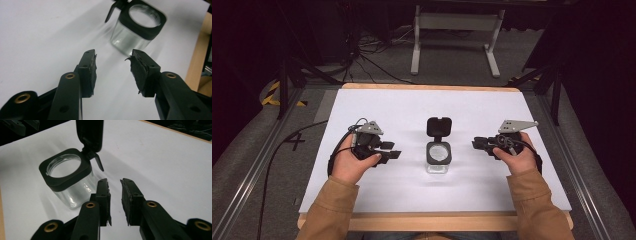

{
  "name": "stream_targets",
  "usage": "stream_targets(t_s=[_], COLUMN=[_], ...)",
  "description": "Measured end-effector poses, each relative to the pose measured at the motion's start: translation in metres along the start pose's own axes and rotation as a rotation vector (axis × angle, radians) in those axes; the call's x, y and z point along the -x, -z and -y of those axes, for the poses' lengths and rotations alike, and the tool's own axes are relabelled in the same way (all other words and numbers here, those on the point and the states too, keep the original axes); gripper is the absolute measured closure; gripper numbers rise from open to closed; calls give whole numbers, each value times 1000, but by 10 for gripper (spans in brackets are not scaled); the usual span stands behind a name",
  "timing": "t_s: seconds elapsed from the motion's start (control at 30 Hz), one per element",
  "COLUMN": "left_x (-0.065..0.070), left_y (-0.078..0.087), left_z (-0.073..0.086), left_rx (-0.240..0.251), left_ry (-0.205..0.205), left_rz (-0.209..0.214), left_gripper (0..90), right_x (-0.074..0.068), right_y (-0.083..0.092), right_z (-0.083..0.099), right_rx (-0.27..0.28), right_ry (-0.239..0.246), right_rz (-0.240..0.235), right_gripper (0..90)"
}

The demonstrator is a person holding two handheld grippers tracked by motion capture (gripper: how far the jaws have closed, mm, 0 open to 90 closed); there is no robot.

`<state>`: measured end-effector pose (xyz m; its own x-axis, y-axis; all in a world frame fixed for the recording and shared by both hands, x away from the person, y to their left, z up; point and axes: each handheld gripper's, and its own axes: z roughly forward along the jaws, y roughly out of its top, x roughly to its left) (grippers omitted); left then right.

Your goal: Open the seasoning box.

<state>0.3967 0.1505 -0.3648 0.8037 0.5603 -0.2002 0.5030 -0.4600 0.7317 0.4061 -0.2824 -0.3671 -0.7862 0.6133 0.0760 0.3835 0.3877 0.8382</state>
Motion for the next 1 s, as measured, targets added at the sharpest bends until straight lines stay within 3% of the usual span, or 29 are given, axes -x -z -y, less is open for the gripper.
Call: stream_targets(t_s=[0.07,0.23,0.4,0.63,0.9,1.0], left_x=[-6,-18,-32,-48,-60,-61], left_y=[-1,-7,-17,-24,-32,-34], left_z=[4,13,25,38,51,54], left_rx=[-6,-21,-28,-21,27,2], left_ry=[24,21,46,84,73,68], left_rz=[-4,-35,-43,-86,-104,-121], left_gripper=[541,506,476,467,462,456], right_x=[4,13,24,35,46,49], right_y=[1,0,-3,-10,-19,-21], right_z=[3,11,19,32,46,51], right_rx=[-4,-24,-42,-66,-80,-82], right_ry=[-9,-22,-17,-20,-25,-26], right_rz=[4,12,43,58,95,96], right_gripper=[754,717,638,574,511,505])
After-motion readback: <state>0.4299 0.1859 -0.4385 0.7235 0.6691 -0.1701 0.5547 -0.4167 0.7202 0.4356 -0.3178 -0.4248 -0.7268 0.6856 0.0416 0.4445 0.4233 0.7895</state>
